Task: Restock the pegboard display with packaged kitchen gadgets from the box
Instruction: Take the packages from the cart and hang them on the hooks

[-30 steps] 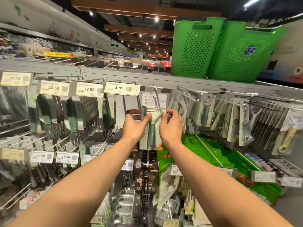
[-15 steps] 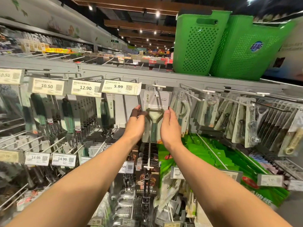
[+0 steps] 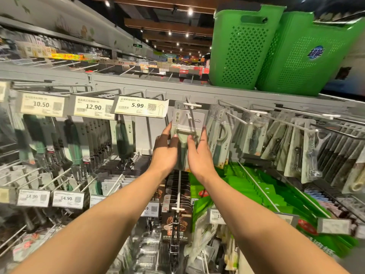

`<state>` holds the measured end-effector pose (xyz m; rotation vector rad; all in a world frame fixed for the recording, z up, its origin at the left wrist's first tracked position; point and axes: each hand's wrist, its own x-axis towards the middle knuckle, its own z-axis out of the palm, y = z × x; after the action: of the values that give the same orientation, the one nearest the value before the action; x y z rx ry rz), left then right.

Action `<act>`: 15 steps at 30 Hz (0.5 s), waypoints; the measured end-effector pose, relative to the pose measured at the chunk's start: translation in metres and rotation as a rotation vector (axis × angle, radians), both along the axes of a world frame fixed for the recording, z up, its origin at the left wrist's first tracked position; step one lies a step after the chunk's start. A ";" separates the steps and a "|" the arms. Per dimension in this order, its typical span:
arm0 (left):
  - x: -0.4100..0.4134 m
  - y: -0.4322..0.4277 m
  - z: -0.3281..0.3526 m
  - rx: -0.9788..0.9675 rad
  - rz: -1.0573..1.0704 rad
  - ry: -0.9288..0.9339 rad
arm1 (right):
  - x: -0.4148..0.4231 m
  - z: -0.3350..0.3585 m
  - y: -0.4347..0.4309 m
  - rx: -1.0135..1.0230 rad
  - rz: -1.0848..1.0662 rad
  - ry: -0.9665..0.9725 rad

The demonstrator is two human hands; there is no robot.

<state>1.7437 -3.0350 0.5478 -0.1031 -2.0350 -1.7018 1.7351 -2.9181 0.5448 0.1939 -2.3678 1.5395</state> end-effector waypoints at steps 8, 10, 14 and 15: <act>-0.032 -0.002 -0.001 -0.046 -0.047 -0.057 | -0.034 0.001 0.001 0.061 0.059 -0.086; -0.041 0.000 0.001 -0.039 -0.025 -0.051 | -0.041 -0.001 0.000 0.063 0.047 -0.121; -0.059 0.000 0.001 -0.042 -0.036 -0.046 | -0.067 -0.003 -0.008 0.042 -0.003 -0.072; -0.064 -0.001 0.001 -0.074 -0.045 -0.043 | -0.074 -0.002 -0.012 0.045 -0.019 -0.066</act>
<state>1.6795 -3.0359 0.5488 -0.1389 -2.1434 -1.6690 1.6615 -2.9299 0.5427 0.1322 -2.4494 1.5071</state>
